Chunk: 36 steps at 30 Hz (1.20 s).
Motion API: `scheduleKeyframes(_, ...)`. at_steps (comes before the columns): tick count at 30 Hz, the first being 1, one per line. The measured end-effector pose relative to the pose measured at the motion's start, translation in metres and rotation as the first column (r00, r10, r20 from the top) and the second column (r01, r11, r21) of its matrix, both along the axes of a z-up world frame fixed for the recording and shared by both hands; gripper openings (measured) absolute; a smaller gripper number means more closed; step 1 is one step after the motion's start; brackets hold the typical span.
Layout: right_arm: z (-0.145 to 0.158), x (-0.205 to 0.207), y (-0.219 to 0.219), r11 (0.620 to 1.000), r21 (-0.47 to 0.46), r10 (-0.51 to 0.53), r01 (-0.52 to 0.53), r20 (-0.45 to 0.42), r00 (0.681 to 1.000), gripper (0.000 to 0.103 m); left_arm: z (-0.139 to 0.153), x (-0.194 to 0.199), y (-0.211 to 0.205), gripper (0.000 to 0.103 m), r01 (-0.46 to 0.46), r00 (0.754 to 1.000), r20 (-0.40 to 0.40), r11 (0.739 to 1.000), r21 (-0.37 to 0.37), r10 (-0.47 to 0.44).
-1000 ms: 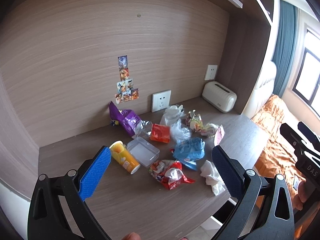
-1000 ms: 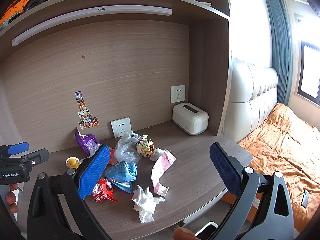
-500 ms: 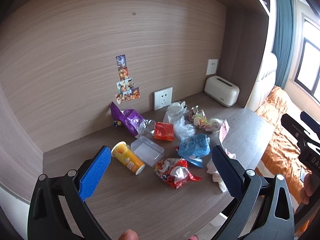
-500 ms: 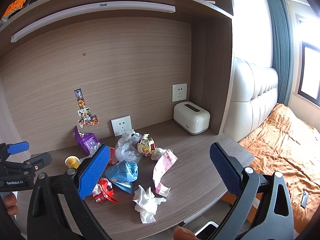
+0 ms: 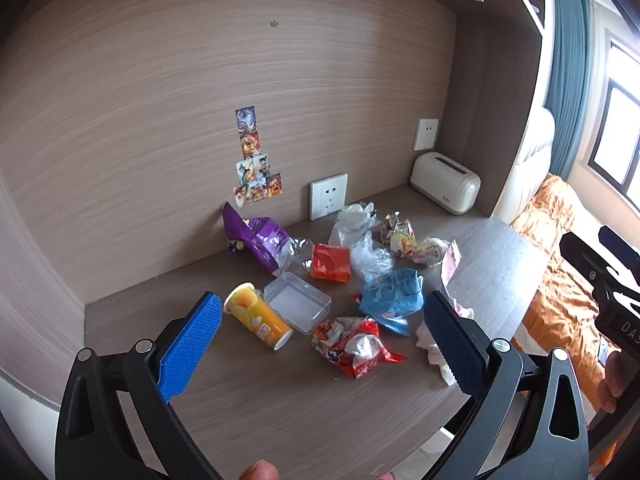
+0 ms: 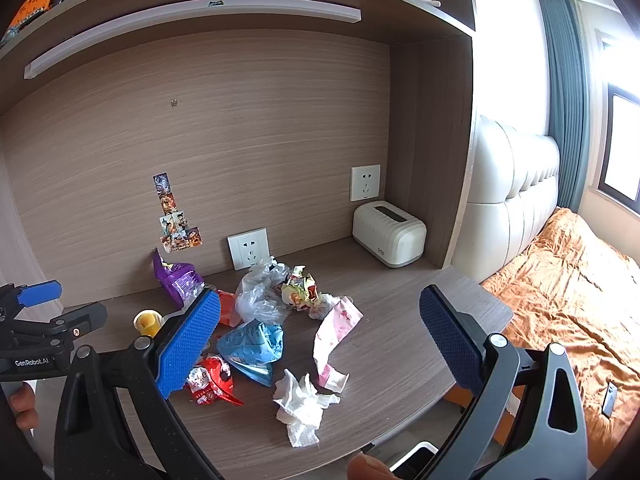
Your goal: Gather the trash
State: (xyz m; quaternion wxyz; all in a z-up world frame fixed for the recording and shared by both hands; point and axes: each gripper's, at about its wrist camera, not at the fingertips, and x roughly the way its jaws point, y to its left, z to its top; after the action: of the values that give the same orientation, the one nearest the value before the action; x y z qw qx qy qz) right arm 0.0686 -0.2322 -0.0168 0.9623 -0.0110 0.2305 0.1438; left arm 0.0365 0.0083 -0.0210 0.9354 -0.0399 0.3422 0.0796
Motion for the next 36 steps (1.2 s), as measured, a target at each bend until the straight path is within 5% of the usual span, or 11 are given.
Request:
scheduleKeyframes(24,-0.002,-0.004,0.015,1.000,-0.012,-0.003,0.003,-0.016,1.000,0.099,-0.002,0.002,0.003,0.098,0.026,1.000,-0.015,1.000,0.010,-0.025)
scheduleKeyframes(36,-0.038,0.010,0.023,0.999,-0.021,-0.027,0.025,-0.117,0.993,0.099,-0.041,0.023,0.006,0.098,0.071,0.996,-0.057,0.996,-0.048,-0.073)
